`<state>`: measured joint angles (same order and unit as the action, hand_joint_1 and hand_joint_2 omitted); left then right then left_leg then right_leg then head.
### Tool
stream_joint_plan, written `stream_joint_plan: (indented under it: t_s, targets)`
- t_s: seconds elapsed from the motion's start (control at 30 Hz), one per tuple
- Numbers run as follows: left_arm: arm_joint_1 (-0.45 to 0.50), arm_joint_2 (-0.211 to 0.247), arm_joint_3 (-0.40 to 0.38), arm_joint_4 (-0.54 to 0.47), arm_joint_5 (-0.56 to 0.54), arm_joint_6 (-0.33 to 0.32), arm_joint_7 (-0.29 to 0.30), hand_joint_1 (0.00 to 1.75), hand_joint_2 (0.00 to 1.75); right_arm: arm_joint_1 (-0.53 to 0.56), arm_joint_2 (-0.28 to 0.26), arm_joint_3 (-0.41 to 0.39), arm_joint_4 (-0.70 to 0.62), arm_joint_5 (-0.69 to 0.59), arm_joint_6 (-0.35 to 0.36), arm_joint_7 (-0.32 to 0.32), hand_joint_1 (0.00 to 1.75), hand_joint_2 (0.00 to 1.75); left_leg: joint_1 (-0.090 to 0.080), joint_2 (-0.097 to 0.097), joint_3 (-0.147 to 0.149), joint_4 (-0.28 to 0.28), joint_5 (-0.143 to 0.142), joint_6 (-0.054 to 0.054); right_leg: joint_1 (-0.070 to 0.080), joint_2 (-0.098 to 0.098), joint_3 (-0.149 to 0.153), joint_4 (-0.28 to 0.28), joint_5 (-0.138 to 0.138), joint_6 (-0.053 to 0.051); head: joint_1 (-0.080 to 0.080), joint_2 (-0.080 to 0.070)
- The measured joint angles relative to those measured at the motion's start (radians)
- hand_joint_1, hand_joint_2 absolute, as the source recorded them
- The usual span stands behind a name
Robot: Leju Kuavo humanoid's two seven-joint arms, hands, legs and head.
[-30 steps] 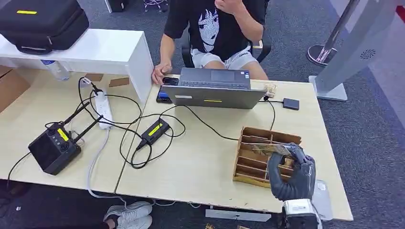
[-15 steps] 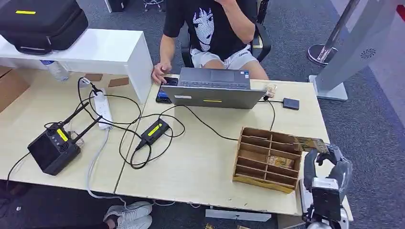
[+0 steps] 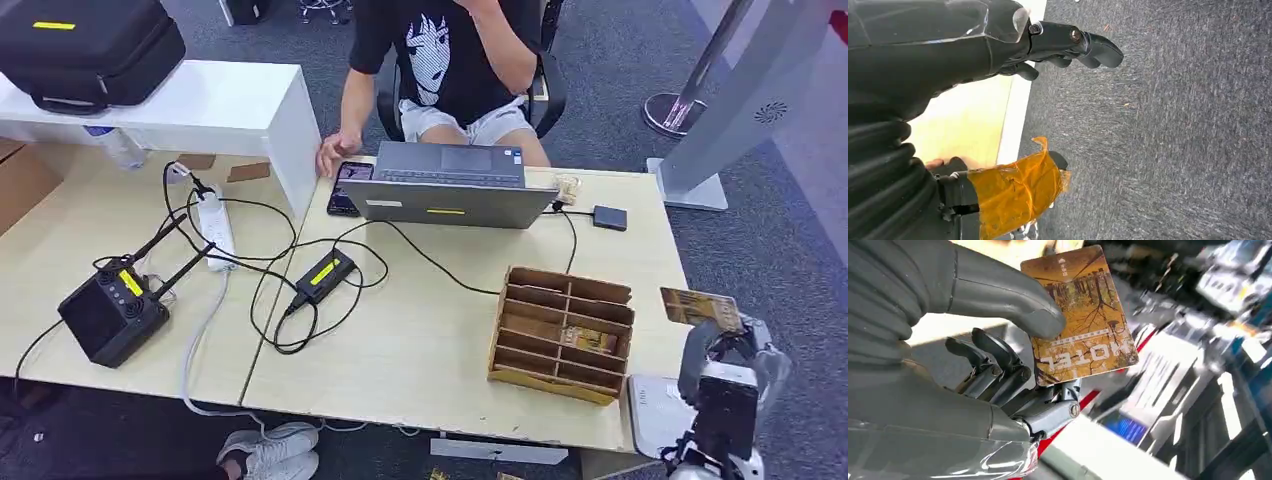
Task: Pass the card to the sensor for recognition and then transmit it.
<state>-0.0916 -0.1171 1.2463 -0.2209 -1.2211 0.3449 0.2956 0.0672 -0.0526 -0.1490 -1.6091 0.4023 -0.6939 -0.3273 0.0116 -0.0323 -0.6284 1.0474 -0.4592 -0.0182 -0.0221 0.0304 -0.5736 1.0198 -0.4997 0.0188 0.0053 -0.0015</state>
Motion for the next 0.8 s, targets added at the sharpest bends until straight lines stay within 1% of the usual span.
stream_joint_plan:
  t_s: [0.07, 0.1, 0.17, 0.3, 0.37, 0.47, 0.57, 0.63, 0.67, 0.73, 0.8]
  targets:
    - [0.000, 0.000, 0.001, 0.000, 0.004, 0.002, 0.005, 0.00, 1.75, 0.006, 0.000, -0.047, 0.009, 0.061, 0.000, 0.004, 1.75, 1.75, 0.000, 0.000, 0.000, 0.000, 0.000, 0.000, 0.000, 0.000, 0.000, 0.000, 0.000, 0.000, 0.000, 0.000]
    - [0.000, 0.000, 0.002, 0.000, 0.008, 0.003, 0.006, 0.00, 1.75, 0.010, 0.001, -0.071, 0.012, 0.112, 0.000, 0.024, 1.75, 1.75, 0.000, 0.000, 0.000, 0.000, 0.000, 0.000, 0.000, 0.000, 0.000, 0.000, 0.000, 0.000, 0.000, 0.000]
    - [0.000, 0.000, 0.008, 0.000, 0.015, 0.006, 0.007, 0.00, 1.75, 0.023, 0.001, -0.105, 0.013, 0.211, 0.006, 0.094, 1.75, 1.75, 0.000, 0.000, 0.000, 0.000, 0.000, 0.000, 0.000, 0.000, 0.000, 0.000, 0.000, 0.000, 0.000, 0.000]
    - [0.000, -0.002, 0.019, 0.000, 0.026, 0.010, 0.009, 0.00, 1.75, 0.047, 0.000, -0.139, 0.018, 0.326, 0.034, 0.219, 1.75, 1.75, 0.000, 0.000, 0.000, 0.000, 0.000, 0.000, 0.000, 0.000, 0.000, 0.000, 0.000, 0.000, 0.000, 0.000]
    - [0.000, -0.003, 0.024, 0.000, 0.029, 0.015, 0.012, 0.00, 1.75, 0.055, -0.010, -0.146, 0.024, 0.369, 0.075, 0.280, 1.75, 1.75, 0.000, 0.000, 0.000, 0.000, 0.000, 0.000, 0.000, 0.000, 0.000, 0.000, 0.000, 0.000, 0.000, 0.000]
    - [0.001, -0.004, 0.027, 0.000, 0.034, 0.017, 0.016, 0.00, 1.75, 0.067, -0.031, -0.148, 0.032, 0.404, 0.145, 0.353, 1.75, 1.75, 0.000, 0.000, 0.000, 0.000, 0.000, 0.001, 0.000, 0.000, 0.000, 0.000, 0.000, 0.000, 0.000, 0.000]
    - [0.001, -0.005, 0.031, 0.000, 0.037, 0.017, 0.018, 0.00, 1.75, 0.078, -0.062, -0.146, 0.047, 0.452, 0.219, 0.427, 1.75, 1.75, 0.000, 0.000, 0.000, 0.000, 0.000, 0.001, 0.000, 0.000, 0.000, 0.000, 0.000, 0.000, 0.000, 0.000]
    - [0.001, -0.005, 0.032, 0.000, 0.038, 0.017, 0.019, 0.00, 1.75, 0.081, -0.083, -0.143, 0.057, 0.471, 0.261, 0.456, 1.75, 1.75, 0.000, 0.000, 0.000, 0.000, 0.000, 0.001, 0.000, 0.000, 0.000, 0.000, 0.000, 0.000, 0.000, 0.000]
    - [0.001, -0.005, 0.033, 0.000, 0.039, 0.017, 0.019, 0.00, 1.75, 0.082, -0.098, -0.136, 0.064, 0.465, 0.294, 0.459, 1.75, 1.75, 0.000, 0.000, 0.000, 0.000, 0.000, 0.001, 0.000, 0.000, 0.000, 0.000, 0.000, 0.000, 0.000, 0.000]
    - [0.000, -0.004, 0.033, 0.000, 0.041, 0.016, 0.019, 0.00, 1.75, 0.086, -0.127, -0.113, 0.072, 0.423, 0.371, 0.433, 1.75, 1.75, 0.000, 0.000, 0.000, 0.000, 0.000, 0.001, 0.000, 0.000, 0.000, 0.000, 0.000, 0.000, 0.000, 0.000]
    - [0.001, -0.003, 0.033, 0.000, 0.041, 0.014, 0.019, 0.00, 1.75, 0.088, -0.157, -0.081, 0.082, 0.396, 0.417, 0.413, 1.75, 1.75, 0.000, 0.000, 0.000, 0.000, 0.000, 0.001, 0.000, 0.000, 0.000, 0.000, 0.000, 0.000, 0.000, 0.000]
